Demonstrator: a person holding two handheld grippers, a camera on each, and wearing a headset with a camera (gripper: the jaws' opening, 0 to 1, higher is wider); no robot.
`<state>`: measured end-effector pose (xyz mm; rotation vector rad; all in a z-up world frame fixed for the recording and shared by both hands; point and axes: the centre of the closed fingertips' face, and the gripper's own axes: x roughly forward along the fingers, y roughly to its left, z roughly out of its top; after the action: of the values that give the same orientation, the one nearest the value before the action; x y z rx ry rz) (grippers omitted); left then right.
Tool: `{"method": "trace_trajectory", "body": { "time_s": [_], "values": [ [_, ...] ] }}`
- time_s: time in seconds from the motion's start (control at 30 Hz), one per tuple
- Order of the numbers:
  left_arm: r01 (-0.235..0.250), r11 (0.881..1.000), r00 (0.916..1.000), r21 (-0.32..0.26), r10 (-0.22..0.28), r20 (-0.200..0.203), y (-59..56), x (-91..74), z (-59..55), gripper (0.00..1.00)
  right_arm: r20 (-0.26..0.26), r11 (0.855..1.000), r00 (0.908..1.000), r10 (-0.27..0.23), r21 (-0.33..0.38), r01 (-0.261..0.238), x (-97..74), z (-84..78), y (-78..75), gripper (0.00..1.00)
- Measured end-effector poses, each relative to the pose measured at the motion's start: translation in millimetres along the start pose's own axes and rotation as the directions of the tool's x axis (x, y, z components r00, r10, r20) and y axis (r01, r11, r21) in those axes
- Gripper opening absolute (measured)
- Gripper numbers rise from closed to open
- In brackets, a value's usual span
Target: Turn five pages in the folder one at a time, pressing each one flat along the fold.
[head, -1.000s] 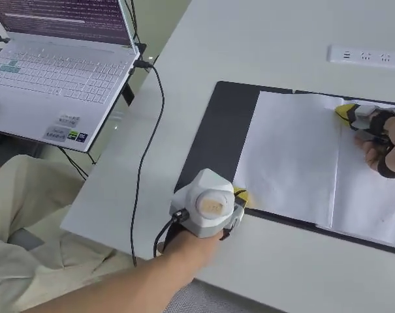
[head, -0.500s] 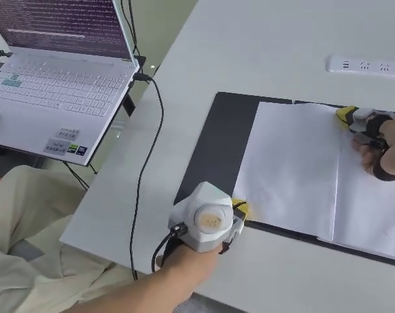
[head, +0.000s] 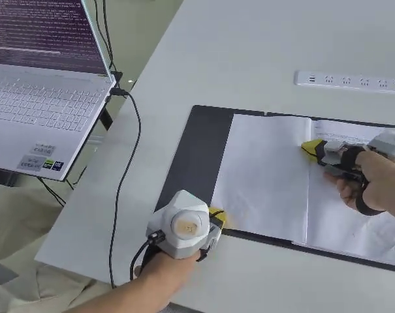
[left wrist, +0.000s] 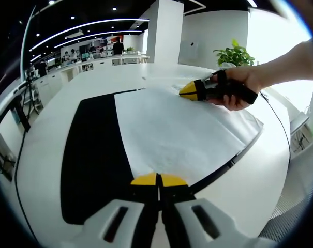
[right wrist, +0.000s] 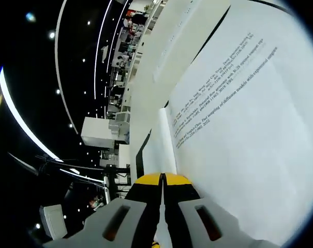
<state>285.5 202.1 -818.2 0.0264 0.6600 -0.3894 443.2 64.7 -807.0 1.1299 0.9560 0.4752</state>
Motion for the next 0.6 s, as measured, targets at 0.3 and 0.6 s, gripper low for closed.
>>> {"method": "trace_trajectory", "body": {
  "time_s": [0.3,0.6],
  "values": [
    [0.002,1.0,1.0,0.01,-0.002,0.005,1.0,1.7,-1.1,0.0,-0.104,1.0,0.9943,0.024,0.005,-0.024,-24.1,-44.9,-7.0,0.0],
    [0.006,1.0,0.9999,0.016,-0.006,0.012,0.5,1.2,-1.0,0.0,-0.16,0.999,0.9863,0.04,0.027,-0.036,-48.6,-92.3,-15.5,0.0]
  ]
}}
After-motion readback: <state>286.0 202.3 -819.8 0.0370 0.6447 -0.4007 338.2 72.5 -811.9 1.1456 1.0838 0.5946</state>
